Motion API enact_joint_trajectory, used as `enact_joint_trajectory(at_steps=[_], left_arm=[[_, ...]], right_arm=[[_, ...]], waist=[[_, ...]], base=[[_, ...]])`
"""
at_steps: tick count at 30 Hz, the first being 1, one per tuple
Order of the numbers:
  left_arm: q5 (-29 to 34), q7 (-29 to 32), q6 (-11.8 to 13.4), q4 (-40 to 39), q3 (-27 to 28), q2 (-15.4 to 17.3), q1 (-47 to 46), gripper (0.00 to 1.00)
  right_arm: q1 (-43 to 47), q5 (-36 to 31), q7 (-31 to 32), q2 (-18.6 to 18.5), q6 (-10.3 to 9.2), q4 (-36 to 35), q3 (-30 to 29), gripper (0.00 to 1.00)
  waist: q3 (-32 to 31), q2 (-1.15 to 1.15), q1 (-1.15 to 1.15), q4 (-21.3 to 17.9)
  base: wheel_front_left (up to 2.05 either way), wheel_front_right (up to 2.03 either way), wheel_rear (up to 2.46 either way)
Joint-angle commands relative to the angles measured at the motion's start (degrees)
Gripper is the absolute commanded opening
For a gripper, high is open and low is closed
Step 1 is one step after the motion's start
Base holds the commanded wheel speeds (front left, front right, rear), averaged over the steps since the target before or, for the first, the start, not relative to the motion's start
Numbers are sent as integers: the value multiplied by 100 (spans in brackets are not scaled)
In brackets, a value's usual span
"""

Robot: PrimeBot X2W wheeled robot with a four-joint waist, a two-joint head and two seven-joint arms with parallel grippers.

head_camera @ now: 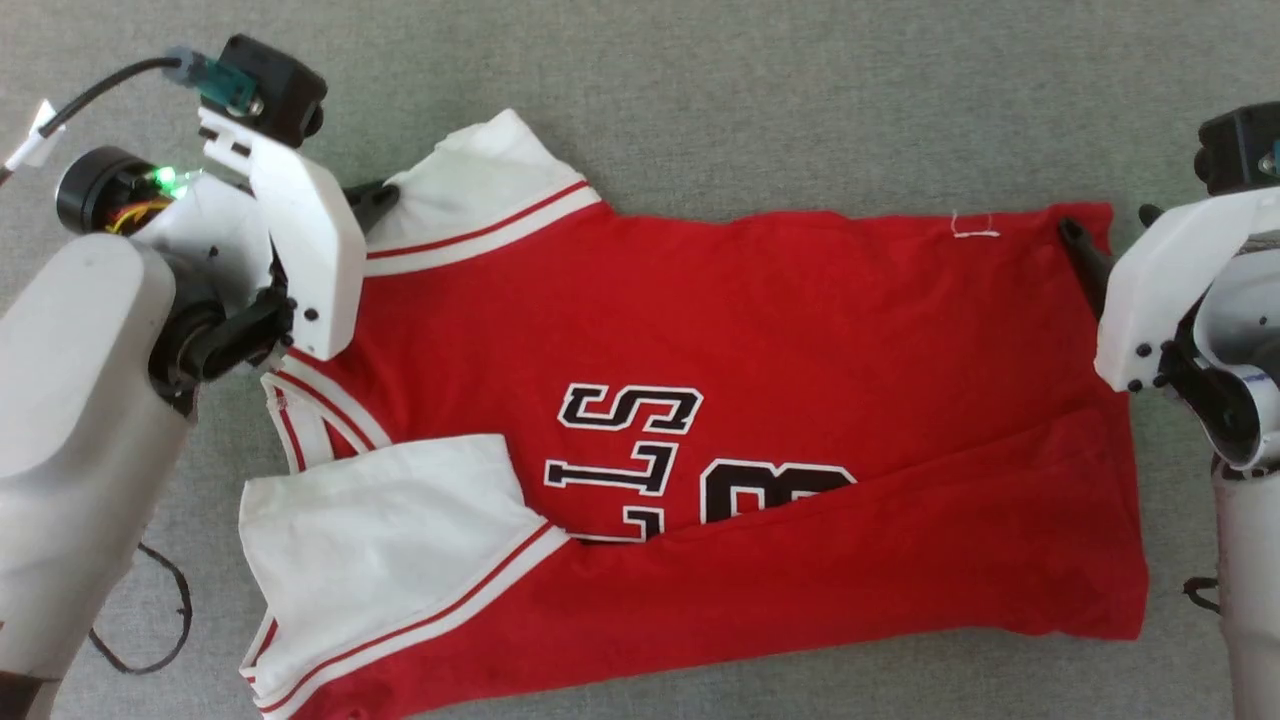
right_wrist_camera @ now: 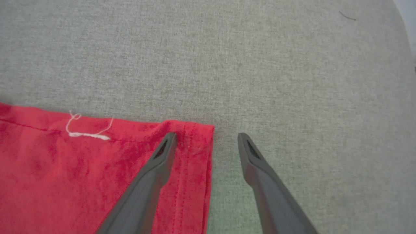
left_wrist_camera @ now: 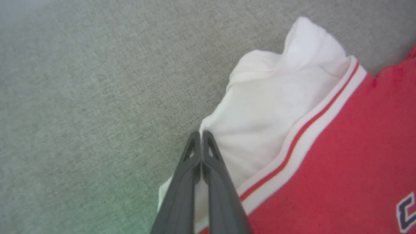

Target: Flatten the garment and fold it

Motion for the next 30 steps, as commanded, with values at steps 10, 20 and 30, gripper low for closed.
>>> enact_joint_trajectory(at_steps=[10,20,30], left_arm=[[-29,-254,-36,50,-85,17,-113,0],[-24,-1450,-33,-284,-41,170,385,0],[157,-2662,262,-1114,78,413,1608,0]], right_arm=[[-249,-90,-224,86,-5,204,-43,0],[171,89,-789,-44,-5,92,40,0],[1156,427,-1306,-179,-5,-394,19,0]], waist=[[91,0,0,53],[-523,0,0,40],[-1244,0,0,175]], base=[[0,0,0],[0,0,0],[0,0,0]])
